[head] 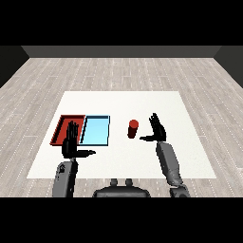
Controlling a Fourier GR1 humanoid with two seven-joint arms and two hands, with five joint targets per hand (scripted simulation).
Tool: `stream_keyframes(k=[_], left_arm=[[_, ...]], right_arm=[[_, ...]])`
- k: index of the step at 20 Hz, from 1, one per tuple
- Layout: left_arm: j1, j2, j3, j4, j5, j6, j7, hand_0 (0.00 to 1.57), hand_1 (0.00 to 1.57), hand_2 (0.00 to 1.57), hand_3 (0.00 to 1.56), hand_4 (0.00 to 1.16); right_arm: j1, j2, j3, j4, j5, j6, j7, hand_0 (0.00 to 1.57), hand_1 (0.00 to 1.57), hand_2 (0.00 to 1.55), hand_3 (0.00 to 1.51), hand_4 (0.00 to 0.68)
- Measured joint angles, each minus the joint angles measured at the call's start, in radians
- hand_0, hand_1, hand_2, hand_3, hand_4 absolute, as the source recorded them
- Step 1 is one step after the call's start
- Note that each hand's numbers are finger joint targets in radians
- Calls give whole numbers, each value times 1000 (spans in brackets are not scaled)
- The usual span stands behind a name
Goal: Pick the red can and put it in the red box
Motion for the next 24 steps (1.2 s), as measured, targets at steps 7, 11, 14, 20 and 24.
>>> stream_keyframes(k=[7,11,14,20,24], left_arm=[[-29,6,2,31,6,5,-6,0,0,0,0,0],[-15,-1,-5,38,-3,6,-28,0,0,0,0,0],[-15,3,-3,38,4,-3,-24,0,0,0,0,0],[-14,0,-8,23,6,-1,-13,0,0,0,0,0],[5,-3,-16,11,11,-13,-24,0,0,0,0,0]], right_arm=[[-40,24,17,96,-20,-25,-42,0,0,0,0,0],[-33,39,55,128,-46,-40,-83,0,0,0,0,0],[-55,45,65,164,-59,-41,-92,0,0,0,0,0],[-122,52,64,259,-83,-46,-117,0,0,0,0,0],[-153,51,91,293,-117,-67,-114,0,0,0,0,0]])
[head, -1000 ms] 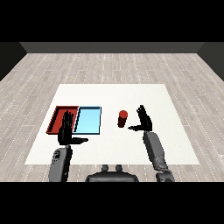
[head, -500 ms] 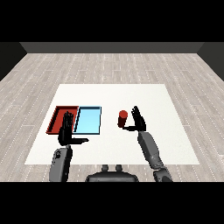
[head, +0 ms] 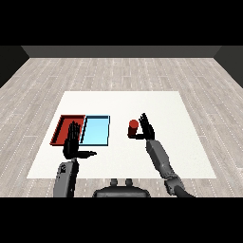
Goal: Pick the red can and put it in the red box
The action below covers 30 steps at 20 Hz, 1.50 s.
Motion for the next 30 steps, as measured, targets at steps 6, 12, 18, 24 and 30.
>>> stream_keyframes(k=[6,12,18,24,30], left_arm=[[-6,2,5,-2,4,-2,1,0,0,0,0,0],[-11,8,12,-4,8,-4,10,0,0,0,0,0],[-17,6,14,-16,10,3,25,0,0,0,0,0],[-28,-2,12,22,0,3,-3,0,0,0,0,0],[-1,15,25,0,22,-22,-1,0,0,0,0,0]], right_arm=[[-41,0,23,69,-24,-28,-18,0,0,0,0,0],[-94,-1,0,181,-14,-22,-66,0,0,0,0,0],[-133,-4,-11,236,-24,-18,-71,0,0,0,0,0],[-152,3,43,279,-64,-31,-98,0,0,0,0,0],[-197,4,56,323,-95,-40,-103,0,0,0,0,0]])
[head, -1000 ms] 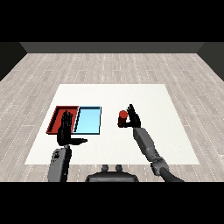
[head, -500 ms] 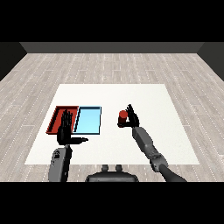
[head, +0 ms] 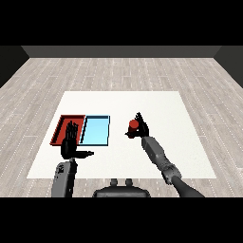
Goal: Pick the red can and put it in the red box
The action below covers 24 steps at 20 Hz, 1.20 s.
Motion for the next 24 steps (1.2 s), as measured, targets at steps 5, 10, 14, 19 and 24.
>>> stream_keyframes(k=[5,10,14,19,24], left_arm=[[14,-11,-20,-38,-2,16,18,0,0,0,0,0],[0,-10,-12,-25,5,13,13,0,0,0,0,0],[-6,0,5,-4,21,-3,5,0,0,0,0,0],[-6,-7,-4,-2,7,7,0,0,0,0,0,0],[2,-20,-17,5,-11,17,-13,0,0,0,0,0]], right_arm=[[-31,-1,21,26,-17,-12,3,0,0,0,0,0],[-52,0,55,53,-50,-33,6,0,0,0,0,0],[-88,-1,92,114,-102,-48,-3,0,0,0,0,0],[-111,0,152,156,-148,-119,-19,1525,1525,1502,1461,493],[-142,1,190,189,-148,-201,3,1538,1538,1472,1420,575]])
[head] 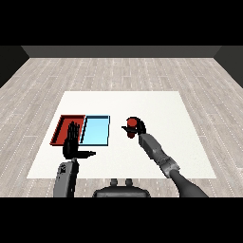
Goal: Pick the red can and put it in the red box
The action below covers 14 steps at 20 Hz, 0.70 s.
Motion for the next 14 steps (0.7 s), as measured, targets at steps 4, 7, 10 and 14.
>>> stream_keyframes(k=[4,7,10,14], left_arm=[[-1,12,12,-26,21,-6,31,0,0,0,0,0],[7,6,8,-10,14,-9,8,0,0,0,0,0],[1,5,8,-17,12,1,22,0,0,0,0,0],[12,11,11,-30,21,-8,28,0,0,0,0,0]], right_arm=[[-2,0,35,-8,6,-46,18,1528,1528,1472,1420,551],[4,-2,54,-8,19,-53,19,1531,1531,1468,1413,546],[-3,-2,64,-6,22,-60,37,1550,1550,1473,1409,552],[-5,-1,73,-24,19,-88,43,1530,1530,1471,1399,578]])
